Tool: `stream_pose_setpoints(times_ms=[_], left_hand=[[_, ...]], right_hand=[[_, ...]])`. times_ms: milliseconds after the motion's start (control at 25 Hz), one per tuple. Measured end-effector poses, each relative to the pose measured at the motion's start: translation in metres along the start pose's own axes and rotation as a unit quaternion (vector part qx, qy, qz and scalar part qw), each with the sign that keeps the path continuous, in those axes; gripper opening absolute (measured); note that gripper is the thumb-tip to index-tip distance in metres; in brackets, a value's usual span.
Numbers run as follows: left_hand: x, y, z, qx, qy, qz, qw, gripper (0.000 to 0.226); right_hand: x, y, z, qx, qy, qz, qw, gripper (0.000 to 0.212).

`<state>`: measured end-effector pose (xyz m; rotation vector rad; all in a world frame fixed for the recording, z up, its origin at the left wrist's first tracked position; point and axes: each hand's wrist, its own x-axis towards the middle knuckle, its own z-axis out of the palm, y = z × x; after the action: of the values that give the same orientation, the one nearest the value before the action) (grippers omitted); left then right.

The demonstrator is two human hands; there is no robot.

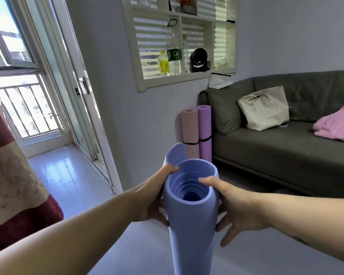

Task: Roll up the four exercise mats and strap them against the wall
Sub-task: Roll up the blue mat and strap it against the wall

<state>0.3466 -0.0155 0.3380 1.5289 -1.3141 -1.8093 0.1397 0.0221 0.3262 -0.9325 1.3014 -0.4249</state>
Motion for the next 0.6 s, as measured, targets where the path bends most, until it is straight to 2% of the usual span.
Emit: stream_pose_setpoints(times_ms=[600], left_hand=[[0.04, -0.038, -0.002, -0.024, 0.004, -0.008, 1.0, 0.056]], right_hand=[[0.036, 0.041, 0.005, 0.028, -0.008, -0.024, 0.999, 0.115]])
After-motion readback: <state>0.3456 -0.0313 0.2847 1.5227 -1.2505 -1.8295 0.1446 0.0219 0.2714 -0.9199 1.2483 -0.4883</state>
